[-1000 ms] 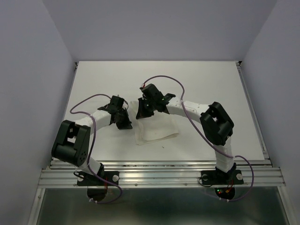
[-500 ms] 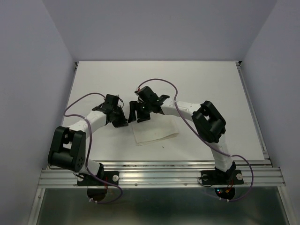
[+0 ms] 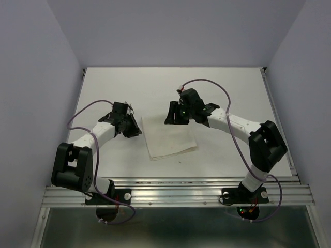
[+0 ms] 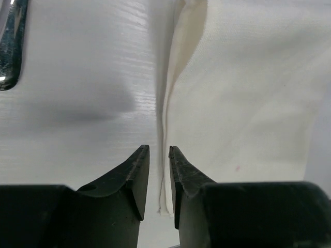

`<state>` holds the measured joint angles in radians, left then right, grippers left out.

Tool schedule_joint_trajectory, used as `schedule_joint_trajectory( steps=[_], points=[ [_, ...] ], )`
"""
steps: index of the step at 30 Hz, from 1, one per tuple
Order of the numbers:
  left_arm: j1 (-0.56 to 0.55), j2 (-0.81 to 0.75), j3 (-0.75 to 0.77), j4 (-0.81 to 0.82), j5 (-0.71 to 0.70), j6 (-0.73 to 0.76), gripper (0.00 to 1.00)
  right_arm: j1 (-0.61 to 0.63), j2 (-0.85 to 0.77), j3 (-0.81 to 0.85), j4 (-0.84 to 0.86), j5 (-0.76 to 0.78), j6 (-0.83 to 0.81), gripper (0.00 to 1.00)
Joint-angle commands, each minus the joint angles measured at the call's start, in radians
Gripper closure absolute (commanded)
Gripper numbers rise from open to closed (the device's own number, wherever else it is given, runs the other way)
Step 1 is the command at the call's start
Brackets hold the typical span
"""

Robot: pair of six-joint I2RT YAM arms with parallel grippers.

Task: Fold the napkin into a case and place the utensils inside
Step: Fold the rectangle-folded napkin at the center of the board.

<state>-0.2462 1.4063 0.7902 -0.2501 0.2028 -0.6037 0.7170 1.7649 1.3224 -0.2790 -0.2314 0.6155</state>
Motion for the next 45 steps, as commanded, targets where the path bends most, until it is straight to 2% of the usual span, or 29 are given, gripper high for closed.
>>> schedule_joint_trajectory(
  steps=[1, 4, 7, 8, 10, 13, 14, 20, 24, 28, 35, 45],
  points=[
    [-0.033, 0.008, 0.026, 0.021, 0.024, 0.021, 0.66, -0.045, -0.080, -0.138, 0.004, 0.072, -0.028, 0.43],
    [-0.041, 0.017, 0.012, 0.041, 0.026, 0.007, 0.63, -0.092, -0.148, -0.244, 0.003, 0.090, -0.026, 0.43],
    [-0.047, 0.022, 0.007, 0.069, 0.023, -0.013, 0.52, -0.134, -0.199, -0.316, -0.012, 0.125, -0.034, 0.43],
    [-0.047, 0.023, 0.009, 0.078, 0.018, -0.016, 0.46, -0.134, -0.208, -0.328, -0.022, 0.142, -0.042, 0.43],
    [-0.047, 0.036, 0.014, 0.110, 0.009, -0.022, 0.45, -0.157, -0.226, -0.356, -0.044, 0.184, -0.057, 0.39],
    [-0.048, 0.083, 0.043, 0.112, 0.055, -0.013, 0.48, -0.182, -0.255, -0.396, -0.052, 0.181, -0.065, 0.39],
    [-0.056, 0.100, 0.052, 0.107, 0.067, -0.010, 0.52, -0.195, -0.263, -0.405, -0.055, 0.172, -0.065, 0.39],
    [-0.108, 0.060, 0.020, 0.000, 0.053, 0.016, 0.50, -0.205, -0.301, -0.477, -0.051, 0.123, -0.062, 0.38],
    [-0.145, 0.019, -0.019, -0.032, 0.049, -0.019, 0.52, -0.205, -0.295, -0.502, -0.032, 0.103, -0.053, 0.39],
    [-0.179, -0.012, -0.058, -0.064, 0.032, -0.076, 0.59, -0.205, -0.294, -0.500, -0.026, 0.095, -0.048, 0.39],
    [-0.222, -0.027, -0.092, -0.040, 0.015, -0.136, 0.66, -0.205, -0.272, -0.488, -0.017, 0.075, -0.049, 0.39],
    [-0.274, 0.000, -0.091, -0.075, -0.002, -0.154, 0.65, -0.205, -0.265, -0.482, -0.017, 0.067, -0.053, 0.39]
  ],
)
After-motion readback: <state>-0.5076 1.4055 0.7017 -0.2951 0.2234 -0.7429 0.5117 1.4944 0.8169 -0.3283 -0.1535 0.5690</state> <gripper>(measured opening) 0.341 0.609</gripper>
